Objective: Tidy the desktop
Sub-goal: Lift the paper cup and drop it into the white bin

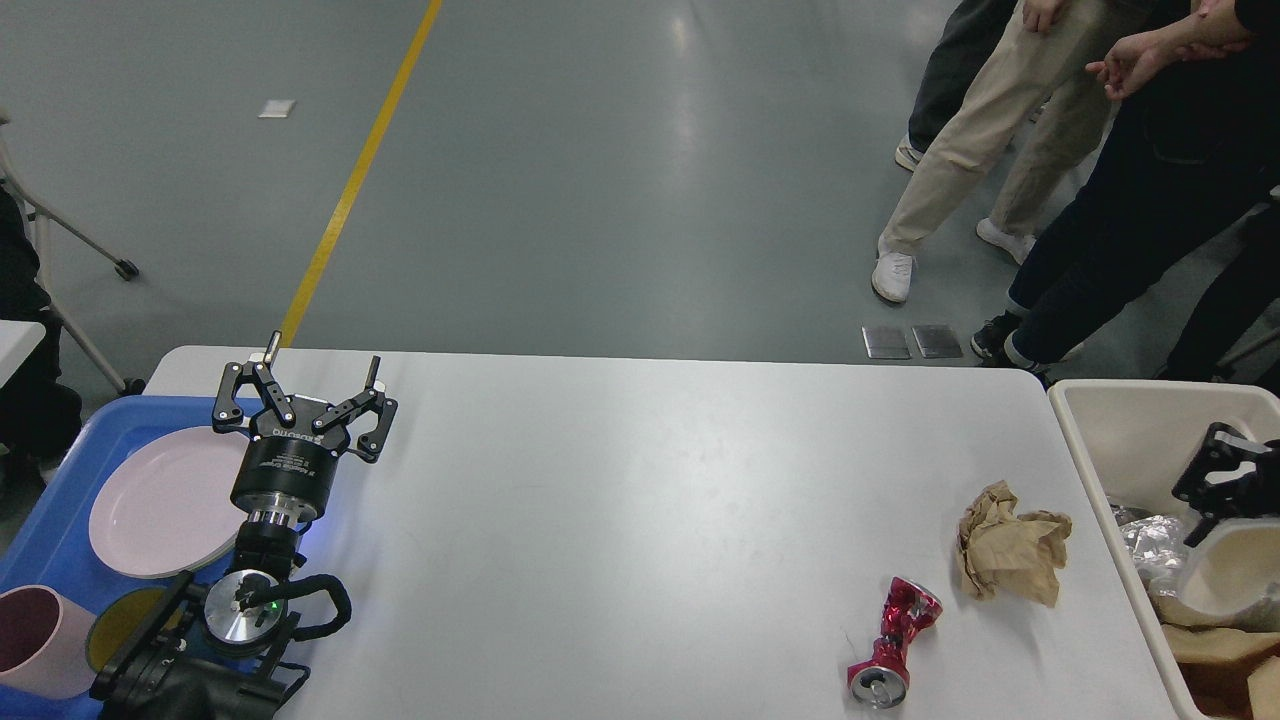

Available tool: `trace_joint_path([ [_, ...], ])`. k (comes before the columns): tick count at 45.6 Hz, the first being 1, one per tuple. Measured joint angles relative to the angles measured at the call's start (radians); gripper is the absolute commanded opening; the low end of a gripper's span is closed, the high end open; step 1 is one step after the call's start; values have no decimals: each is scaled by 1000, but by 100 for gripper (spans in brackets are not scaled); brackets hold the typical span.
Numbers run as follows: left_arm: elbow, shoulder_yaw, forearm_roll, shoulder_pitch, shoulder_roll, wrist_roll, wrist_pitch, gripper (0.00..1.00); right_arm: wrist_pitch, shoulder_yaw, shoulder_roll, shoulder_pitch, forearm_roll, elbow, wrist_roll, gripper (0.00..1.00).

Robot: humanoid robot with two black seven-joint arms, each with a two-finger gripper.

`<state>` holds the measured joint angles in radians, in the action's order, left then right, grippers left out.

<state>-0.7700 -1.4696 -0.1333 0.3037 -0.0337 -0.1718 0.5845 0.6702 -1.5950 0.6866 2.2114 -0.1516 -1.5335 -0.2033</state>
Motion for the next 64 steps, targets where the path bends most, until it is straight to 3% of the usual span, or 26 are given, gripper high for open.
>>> trace_joint_path([
  [12, 0, 0, 0, 0, 0, 0, 0, 97, -99, 15, 112, -108, 9, 144, 1, 0],
  [28, 0, 0, 0, 0, 0, 0, 0, 97, -303, 382, 170, -740, 8, 591, 1, 0],
  [38, 0, 0, 0, 0, 0, 0, 0, 97, -441, 608, 16, -1212, 2, 954, 2, 0],
  [44, 0, 0, 0, 0, 0, 0, 0, 97, -464, 738, -155, -1501, 0, 1306, 2, 0],
  [45, 0, 0, 0, 0, 0, 0, 0, 97, -479, 786, -212, -1591, 0, 1425, 2, 0],
  [47, 0, 0, 0, 0, 0, 0, 0, 97, -496, 818, -248, -1644, 0, 1491, 1, 0],
  [54, 0, 0, 0, 0, 0, 0, 0, 97, -571, 869, -316, -1726, 0, 1572, 4, 0],
  [64, 0, 0, 0, 0, 0, 0, 0, 97, -593, 874, -341, -1735, 0, 1577, 3, 0],
])
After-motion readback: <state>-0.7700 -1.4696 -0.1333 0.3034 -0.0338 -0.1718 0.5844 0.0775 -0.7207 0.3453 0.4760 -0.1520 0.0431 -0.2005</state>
